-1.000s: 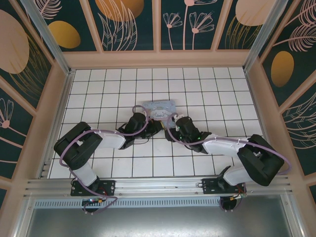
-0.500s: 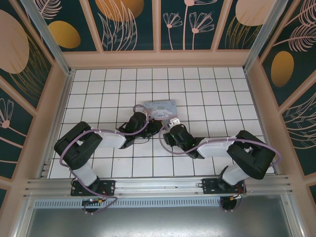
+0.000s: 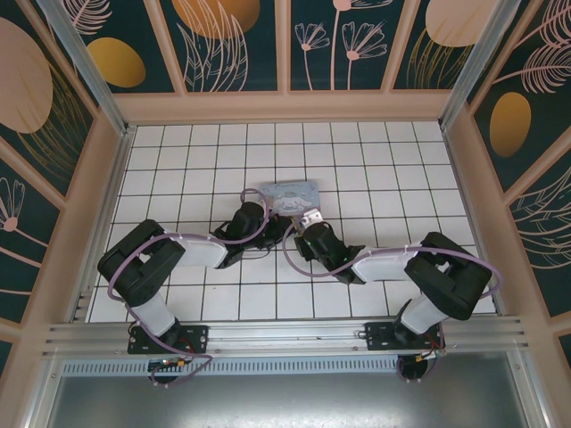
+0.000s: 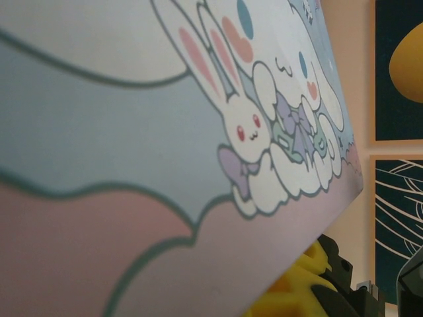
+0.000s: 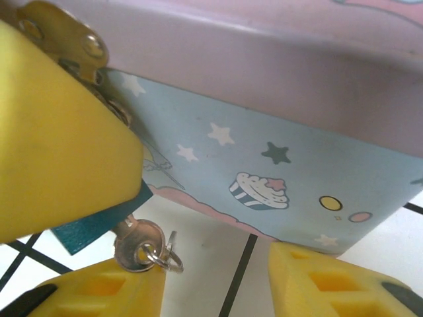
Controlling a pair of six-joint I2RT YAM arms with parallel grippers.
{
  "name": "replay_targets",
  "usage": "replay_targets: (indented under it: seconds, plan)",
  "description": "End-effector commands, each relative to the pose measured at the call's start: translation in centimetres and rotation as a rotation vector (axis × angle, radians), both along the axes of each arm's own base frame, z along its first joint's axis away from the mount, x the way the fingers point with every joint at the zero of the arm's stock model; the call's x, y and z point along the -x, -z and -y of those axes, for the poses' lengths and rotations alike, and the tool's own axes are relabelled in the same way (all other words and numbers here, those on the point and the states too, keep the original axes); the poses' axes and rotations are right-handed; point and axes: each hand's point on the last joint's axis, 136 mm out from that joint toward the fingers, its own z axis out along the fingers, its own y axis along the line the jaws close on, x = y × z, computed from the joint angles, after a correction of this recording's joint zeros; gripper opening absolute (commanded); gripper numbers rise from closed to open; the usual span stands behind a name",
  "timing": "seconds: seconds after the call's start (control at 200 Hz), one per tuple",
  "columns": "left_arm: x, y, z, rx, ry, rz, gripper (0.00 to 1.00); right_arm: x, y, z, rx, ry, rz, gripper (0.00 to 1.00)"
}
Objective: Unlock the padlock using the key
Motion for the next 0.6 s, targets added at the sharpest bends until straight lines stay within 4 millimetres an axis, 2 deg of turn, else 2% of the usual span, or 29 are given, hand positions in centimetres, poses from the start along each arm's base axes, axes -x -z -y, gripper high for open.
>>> replay_targets:
  seconds: [0.0, 0.07, 0.085, 0.115, 0.235, 0.325, 0.49, 0.595]
  plan:
    - [0.0, -1.1, 0.9, 0.037, 0.034, 0.030, 0.00, -1.2, -2.0, -1.3, -0.029, 0.009, 0.058, 0.40]
    - [0.0, -1.1, 0.9, 0.035, 0.034, 0.029, 0.00, -1.2, -2.3, -1.4, -0.034, 0.006, 0.061, 0.38]
    - [0.0, -0.1, 0.8, 0.020, 0.033, 0.010, 0.00, -1.2, -2.4, -1.4, -0.036, 0.006, 0.062, 0.38]
    - [0.0, 0.2, 0.8, 0.015, 0.033, 0.005, 0.00, -1.3, -2.6, -1.4, -0.039, 0.006, 0.065, 0.38]
    - [0.1, 0.6, 0.7, 0.004, 0.034, 0.002, 0.00, -1.2, -3.3, -1.6, -0.051, -0.007, 0.066, 0.35]
    - [0.2, 1.0, 0.7, -0.001, 0.037, -0.003, 0.00, -1.3, -4.0, -1.9, -0.070, -0.023, 0.063, 0.28]
    - [0.3, 1.1, 0.7, -0.003, 0.044, -0.004, 0.00, -1.5, -4.9, -2.2, -0.145, -0.056, 0.027, 0.08]
    - [0.4, 1.2, 0.6, -0.004, 0.044, -0.005, 0.00, -1.7, -5.3, -2.1, -0.228, -0.076, -0.022, 0.03]
